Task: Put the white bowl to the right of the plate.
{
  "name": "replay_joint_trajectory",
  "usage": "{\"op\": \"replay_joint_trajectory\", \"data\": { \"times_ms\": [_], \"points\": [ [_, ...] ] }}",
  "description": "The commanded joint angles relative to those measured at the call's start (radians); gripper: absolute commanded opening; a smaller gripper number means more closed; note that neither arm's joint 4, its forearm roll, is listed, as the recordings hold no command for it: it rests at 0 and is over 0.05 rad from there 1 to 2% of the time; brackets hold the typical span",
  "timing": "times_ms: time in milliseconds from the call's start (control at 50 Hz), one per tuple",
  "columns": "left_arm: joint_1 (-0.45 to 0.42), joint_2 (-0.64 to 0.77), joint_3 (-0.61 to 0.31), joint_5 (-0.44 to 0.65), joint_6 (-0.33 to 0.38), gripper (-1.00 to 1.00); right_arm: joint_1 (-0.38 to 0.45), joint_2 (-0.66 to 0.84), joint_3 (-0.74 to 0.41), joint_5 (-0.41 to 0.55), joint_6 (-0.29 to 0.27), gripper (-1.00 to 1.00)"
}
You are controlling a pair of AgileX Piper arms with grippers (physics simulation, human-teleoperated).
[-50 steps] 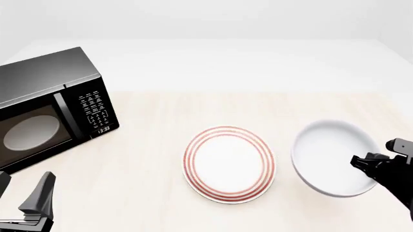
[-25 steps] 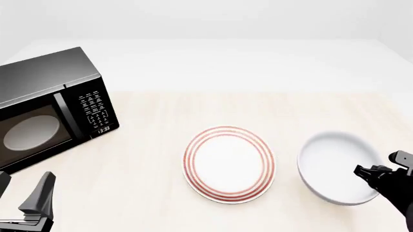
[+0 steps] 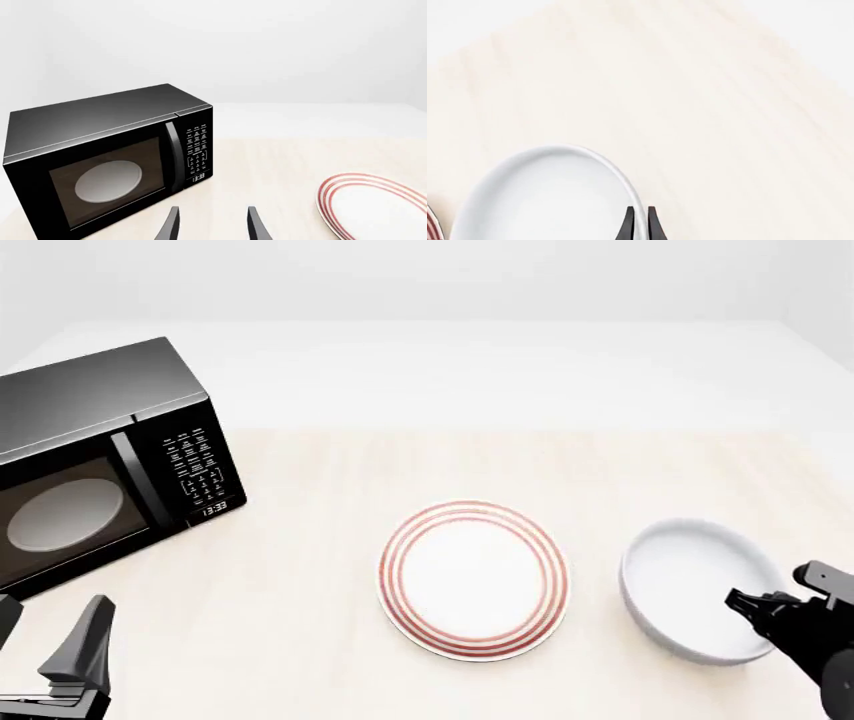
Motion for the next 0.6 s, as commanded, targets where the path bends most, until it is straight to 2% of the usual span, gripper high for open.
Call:
{"op": "replay_joint_trajectory", "data": {
  "times_ms": [20, 140, 160, 300, 500, 540, 560, 600],
  "points": [
    [0.0, 0.0, 0.0, 0.0, 0.0, 1.0, 0.005, 0.024, -0.045, 0.019, 0.002, -1.0],
    [0.0, 0.0, 0.0, 0.0, 0.0, 1.0, 0.019, 0.024, -0.052, 0.027, 0.009, -1.0],
    [0.0, 0.0, 0.0, 0.0, 0.0, 1.0, 0.016, 0.024, -0.052, 0.026, 0.009, 1.0],
    [0.0, 0.0, 0.0, 0.0, 0.0, 1.0, 0.005, -0.061, -0.041, 0.078, 0.017, 1.0],
    [0.0, 0.0, 0.0, 0.0, 0.0, 1.0, 0.017, -0.369, -0.044, 0.309, 0.012, 1.0],
    [0.0, 0.0, 0.0, 0.0, 0.0, 1.0, 0.025, -0.438, -0.054, 0.366, 0.009, 1.0],
    [0.0, 0.0, 0.0, 0.0, 0.0, 1.0, 0.028, -0.51, -0.066, 0.425, 0.009, 1.0],
    [0.0, 0.0, 0.0, 0.0, 0.0, 1.0, 0.021, -0.542, -0.074, 0.452, -0.001, 1.0]
  ]
}}
